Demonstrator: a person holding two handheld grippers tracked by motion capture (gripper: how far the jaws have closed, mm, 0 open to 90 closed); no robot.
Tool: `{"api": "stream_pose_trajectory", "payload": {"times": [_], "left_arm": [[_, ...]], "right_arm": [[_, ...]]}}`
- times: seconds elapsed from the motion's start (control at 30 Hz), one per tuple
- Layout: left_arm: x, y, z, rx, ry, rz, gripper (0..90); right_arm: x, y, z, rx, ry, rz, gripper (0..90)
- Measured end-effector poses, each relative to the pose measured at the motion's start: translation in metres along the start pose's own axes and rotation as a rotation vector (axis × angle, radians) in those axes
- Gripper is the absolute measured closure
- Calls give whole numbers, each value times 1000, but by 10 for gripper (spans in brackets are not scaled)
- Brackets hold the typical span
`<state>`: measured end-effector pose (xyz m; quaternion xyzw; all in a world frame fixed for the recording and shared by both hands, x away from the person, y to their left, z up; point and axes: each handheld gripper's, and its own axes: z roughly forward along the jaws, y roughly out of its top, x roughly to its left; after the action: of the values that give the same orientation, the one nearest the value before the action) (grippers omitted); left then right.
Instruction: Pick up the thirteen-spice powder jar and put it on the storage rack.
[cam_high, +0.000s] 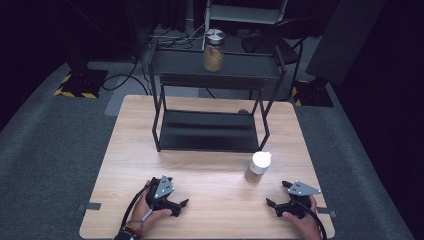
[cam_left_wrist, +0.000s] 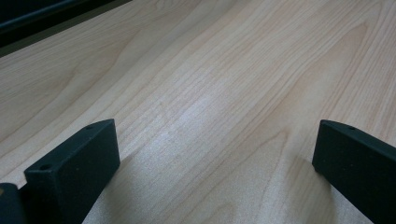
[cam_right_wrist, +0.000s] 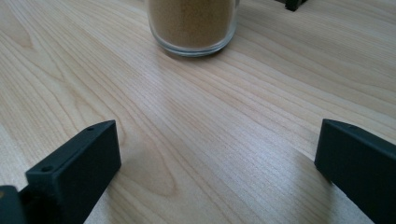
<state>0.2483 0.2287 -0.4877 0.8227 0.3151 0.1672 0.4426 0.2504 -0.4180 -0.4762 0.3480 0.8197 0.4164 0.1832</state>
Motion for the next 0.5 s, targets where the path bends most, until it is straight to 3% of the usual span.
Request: {"api": "stream_pose_trajectory", "payload": {"times": [0.13,0.23,0.5], "left_arm": [[0,0,0,0,0,1,1],[0,0,0,0,1,0,1],[0,0,0,0,3,-2,1]], "right_arm": [[4,4,0,11,-13,5,4],[4,5,-2,-30,-4,47,5],[4,29,11,-79,40,39,5]]}}
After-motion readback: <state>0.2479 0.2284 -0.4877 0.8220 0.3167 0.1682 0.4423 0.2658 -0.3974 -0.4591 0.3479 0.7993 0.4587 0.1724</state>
